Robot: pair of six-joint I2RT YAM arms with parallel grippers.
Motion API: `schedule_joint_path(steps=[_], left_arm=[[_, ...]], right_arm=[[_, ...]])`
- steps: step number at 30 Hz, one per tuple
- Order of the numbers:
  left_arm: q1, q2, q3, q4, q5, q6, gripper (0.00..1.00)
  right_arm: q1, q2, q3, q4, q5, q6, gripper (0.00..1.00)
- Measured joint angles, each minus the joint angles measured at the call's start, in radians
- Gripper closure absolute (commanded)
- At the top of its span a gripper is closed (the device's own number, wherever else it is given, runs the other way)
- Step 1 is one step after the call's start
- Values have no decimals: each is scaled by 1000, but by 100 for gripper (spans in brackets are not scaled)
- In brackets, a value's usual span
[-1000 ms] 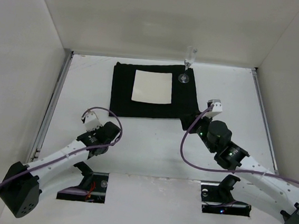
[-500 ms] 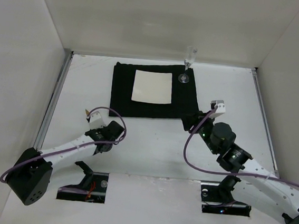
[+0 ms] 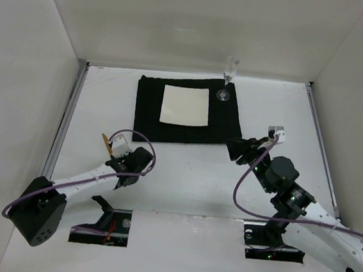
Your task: Set the dinner table for one person
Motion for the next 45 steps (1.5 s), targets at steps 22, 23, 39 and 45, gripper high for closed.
schedule_joint_path(steps=[22,23,39,45], left_arm=[[-211,502,940,76,110,381,99],[-208,575,985,87,130,390,99],[-197,1093,1388,190,256,376,99],[-187,1159,1407,190,263,369,99]], right_arm=[[-133,-146,-60,-26,80,53,57],[-143,-156,-66,-28,85,58,57],[-159,-177,-82,-36,120,79,56],[-159,-171,-82,-35,121,82,55]])
